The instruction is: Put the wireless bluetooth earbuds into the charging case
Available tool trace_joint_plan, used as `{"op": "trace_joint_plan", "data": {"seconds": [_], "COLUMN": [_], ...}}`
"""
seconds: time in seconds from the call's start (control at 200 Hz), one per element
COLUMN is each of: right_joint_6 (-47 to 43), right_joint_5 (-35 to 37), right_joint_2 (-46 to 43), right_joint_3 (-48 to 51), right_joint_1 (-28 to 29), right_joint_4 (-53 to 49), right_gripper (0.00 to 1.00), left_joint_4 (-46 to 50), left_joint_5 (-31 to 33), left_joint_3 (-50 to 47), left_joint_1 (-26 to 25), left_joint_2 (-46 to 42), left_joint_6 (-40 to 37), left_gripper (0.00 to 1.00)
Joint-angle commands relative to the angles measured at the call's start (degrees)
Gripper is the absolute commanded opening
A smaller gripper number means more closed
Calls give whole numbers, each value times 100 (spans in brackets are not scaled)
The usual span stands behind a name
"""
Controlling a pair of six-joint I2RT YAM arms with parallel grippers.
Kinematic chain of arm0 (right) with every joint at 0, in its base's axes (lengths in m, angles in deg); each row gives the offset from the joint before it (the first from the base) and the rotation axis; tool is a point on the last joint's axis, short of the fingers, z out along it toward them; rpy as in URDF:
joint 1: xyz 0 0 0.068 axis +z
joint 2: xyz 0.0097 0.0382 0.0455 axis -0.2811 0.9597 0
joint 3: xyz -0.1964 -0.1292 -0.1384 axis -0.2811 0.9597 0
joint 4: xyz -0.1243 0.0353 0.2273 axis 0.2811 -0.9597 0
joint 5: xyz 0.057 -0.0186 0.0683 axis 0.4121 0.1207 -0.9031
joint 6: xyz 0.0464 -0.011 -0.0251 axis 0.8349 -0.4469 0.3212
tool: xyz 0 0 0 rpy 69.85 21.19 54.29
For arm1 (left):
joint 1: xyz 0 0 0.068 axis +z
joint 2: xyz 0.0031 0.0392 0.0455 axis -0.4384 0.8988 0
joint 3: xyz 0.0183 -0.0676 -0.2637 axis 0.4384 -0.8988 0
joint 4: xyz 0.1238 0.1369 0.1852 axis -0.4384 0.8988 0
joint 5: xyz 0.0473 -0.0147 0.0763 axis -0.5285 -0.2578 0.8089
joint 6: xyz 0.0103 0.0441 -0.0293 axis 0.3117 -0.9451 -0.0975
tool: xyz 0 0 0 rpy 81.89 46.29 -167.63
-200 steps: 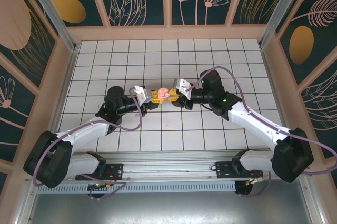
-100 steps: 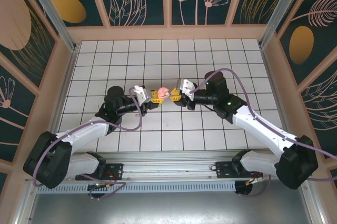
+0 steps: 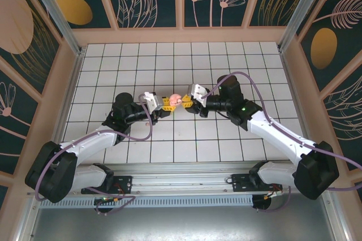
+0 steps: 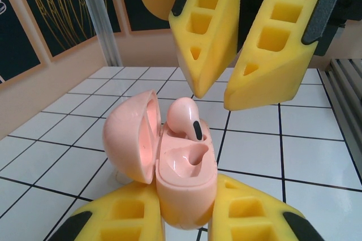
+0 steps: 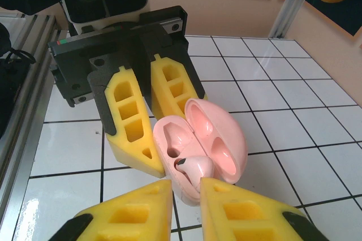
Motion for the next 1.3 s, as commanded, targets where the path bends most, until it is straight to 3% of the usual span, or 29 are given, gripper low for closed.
{"op": "trace_joint_plan", "data": {"seconds": [0.0,0.3,0.606,0.816,1.056,1.296], "right_joint_6": [-155,-196,-290,-241,879,2090], "right_joint_5": [-139,-219,-89,-52,-98,394], "right_joint_2": [-128,170,406,228,-444,-308], "right_joint_3": [-158,-297,-327,-285,67,-266], "right_joint_1": [27,81,119,112,-130,-78], "right_joint_4": [152,63,-161,-73,766,330], "right_gripper": [22,21,12,15,24,28], "left_joint_4": [-139,-150,-115,-101,-395,-739], "left_joint_5": [-86,-106,-88,63,670,1147], "left_joint_3": [146,152,134,122,-104,-332], "left_joint_1": [-28,-38,-35,-39,-26,285], "left_joint_2": [-85,-102,-192,-199,-260,-148], "left_joint_6": [-50,-36,-39,3,338,1125], "left_gripper": [16,16,16,16,16,16]}}
